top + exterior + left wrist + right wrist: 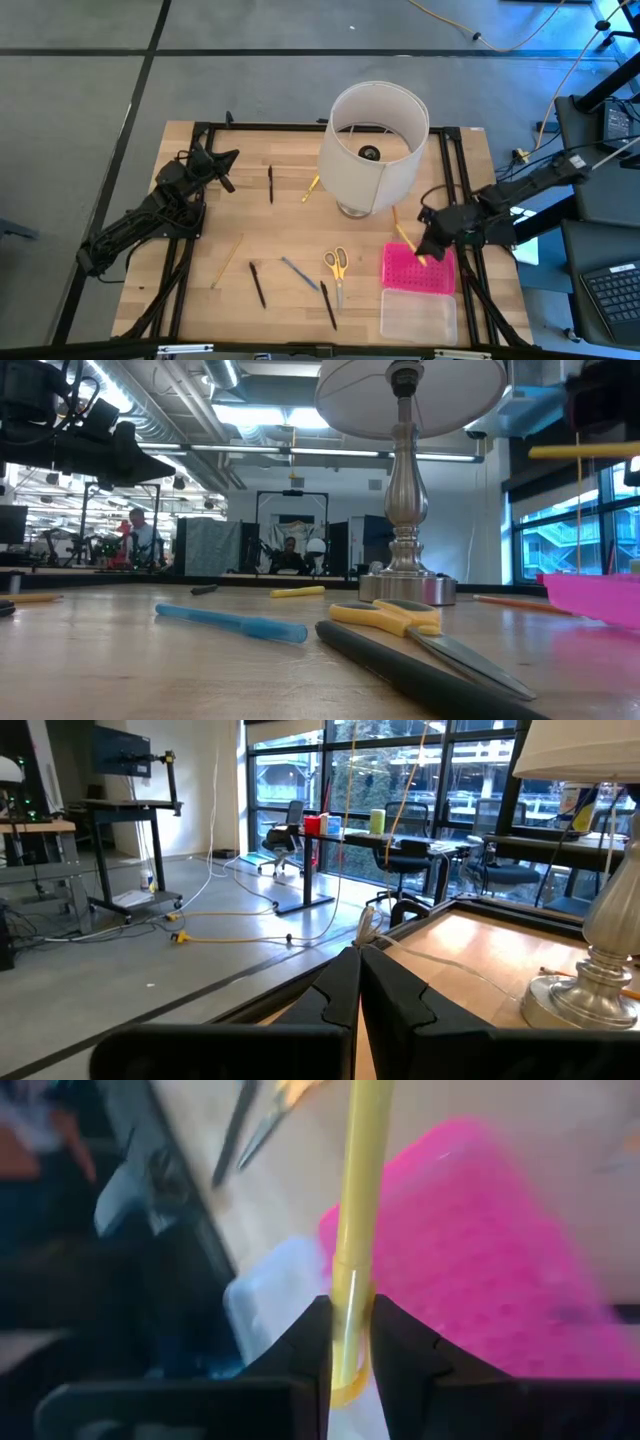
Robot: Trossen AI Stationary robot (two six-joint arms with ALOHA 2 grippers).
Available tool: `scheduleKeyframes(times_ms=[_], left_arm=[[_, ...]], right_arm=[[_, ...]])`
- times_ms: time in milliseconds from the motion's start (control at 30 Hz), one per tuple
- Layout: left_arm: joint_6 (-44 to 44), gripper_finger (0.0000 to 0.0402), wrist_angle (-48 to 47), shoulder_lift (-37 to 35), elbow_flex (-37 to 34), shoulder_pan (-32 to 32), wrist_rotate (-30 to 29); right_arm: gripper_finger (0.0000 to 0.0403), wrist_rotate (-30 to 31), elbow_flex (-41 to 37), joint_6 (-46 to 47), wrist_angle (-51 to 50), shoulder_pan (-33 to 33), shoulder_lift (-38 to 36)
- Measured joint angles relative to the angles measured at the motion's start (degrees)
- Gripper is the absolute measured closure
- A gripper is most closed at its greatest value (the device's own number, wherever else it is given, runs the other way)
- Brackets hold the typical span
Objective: Pick & place school supplies into a supply box
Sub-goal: Put the yellow pen into the supply box
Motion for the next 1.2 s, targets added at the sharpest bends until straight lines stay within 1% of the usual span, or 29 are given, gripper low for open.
scheduleKeyframes(times_ms=[67,200,300,467,600,667,767,933,1033,1200], left_arm=[[0.0,0.0395,0.0,0.0,0.0,0.0,0.0],[0.0,0.0395,0.0,0.0,0.0,0.0,0.0],[0.0,0.0395,-0.1,0.0,0.0,0.0,0.0],[0.1,0.0395,-0.1,0.0,0.0,0.0,0.0],[0.1,0.0395,-0.2,0.0,0.0,0.0,0.0],[0.1,0.0395,-0.2,0.0,0.0,0.0,0.0],[0.1,0.0395,-0.2,0.0,0.0,0.0,0.0],[0.1,0.0395,-0.2,0.0,0.0,0.0,-0.1],[0.1,0.0395,-0.2,0.0,0.0,0.0,-0.1],[0.1,0.0395,-0.2,0.0,0.0,0.0,-0.2]], right_arm=[[0.0342,0.0,0.0,0.9,1.9,3.5,1.3],[0.0342,1.3,0.0,10.2,4.9,11.0,4.2],[0.0342,3.1,0.0,14.9,9.1,16.5,7.9],[0.0342,6.2,0.0,15.4,21.0,23.9,16.5],[0.0342,8.8,0.0,15.5,31.6,27.5,24.3],[0.0342,8.9,0.0,15.5,35.6,28.5,28.2],[0.0342,6.9,0.0,15.9,38.1,29.4,33.0],[0.0342,-0.2,0.0,24.4,39.4,29.6,38.9],[0.0342,-4.3,0.0,27.5,40.4,29.6,40.9],[0.0342,-5.6,0.0,32.3,40.1,29.6,42.9]])
